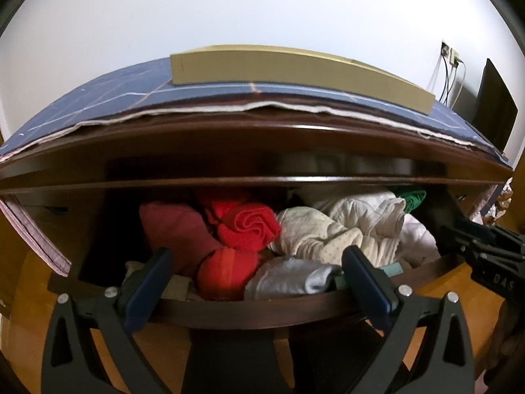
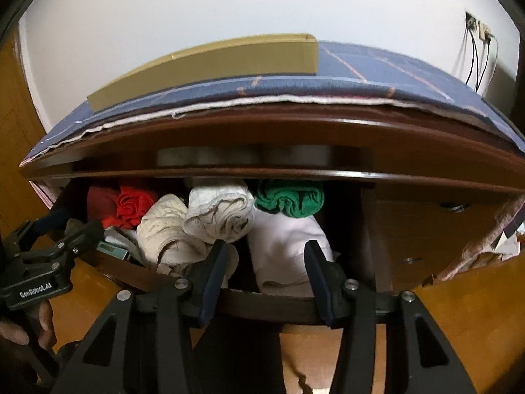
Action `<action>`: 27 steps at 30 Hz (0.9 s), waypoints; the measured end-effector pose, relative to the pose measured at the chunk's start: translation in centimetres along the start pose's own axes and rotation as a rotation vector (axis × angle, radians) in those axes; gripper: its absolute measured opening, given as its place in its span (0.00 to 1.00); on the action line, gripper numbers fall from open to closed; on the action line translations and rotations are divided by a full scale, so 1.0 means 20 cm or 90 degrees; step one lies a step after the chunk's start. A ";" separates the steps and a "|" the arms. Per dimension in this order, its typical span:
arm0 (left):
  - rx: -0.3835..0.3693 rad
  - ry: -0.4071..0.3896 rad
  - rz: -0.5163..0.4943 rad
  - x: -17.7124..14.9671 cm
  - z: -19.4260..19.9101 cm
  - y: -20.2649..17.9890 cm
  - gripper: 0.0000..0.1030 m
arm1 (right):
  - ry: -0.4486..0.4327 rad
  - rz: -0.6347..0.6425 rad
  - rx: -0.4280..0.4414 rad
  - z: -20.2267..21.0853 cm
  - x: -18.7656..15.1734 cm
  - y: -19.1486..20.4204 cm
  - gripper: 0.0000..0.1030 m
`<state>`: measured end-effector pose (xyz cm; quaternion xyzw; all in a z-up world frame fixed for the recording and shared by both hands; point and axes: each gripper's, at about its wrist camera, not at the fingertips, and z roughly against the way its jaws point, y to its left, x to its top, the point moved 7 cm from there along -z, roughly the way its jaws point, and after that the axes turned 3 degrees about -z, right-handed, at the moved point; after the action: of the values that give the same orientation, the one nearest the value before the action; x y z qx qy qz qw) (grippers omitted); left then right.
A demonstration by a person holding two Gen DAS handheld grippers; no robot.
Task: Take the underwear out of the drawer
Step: 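Move both tools over the open drawer of rolled clothes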
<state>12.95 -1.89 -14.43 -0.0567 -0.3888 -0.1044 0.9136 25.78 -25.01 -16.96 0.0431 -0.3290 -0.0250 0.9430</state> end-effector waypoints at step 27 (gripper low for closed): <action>0.003 0.081 -0.088 0.02 -0.10 -0.01 1.00 | 0.045 -0.005 0.008 0.15 -0.25 -0.02 0.79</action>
<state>14.59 -2.57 -15.49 -0.0208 -0.3334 -0.1700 0.9271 19.93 -25.29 -17.69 0.0513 -0.2956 -0.0253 0.9536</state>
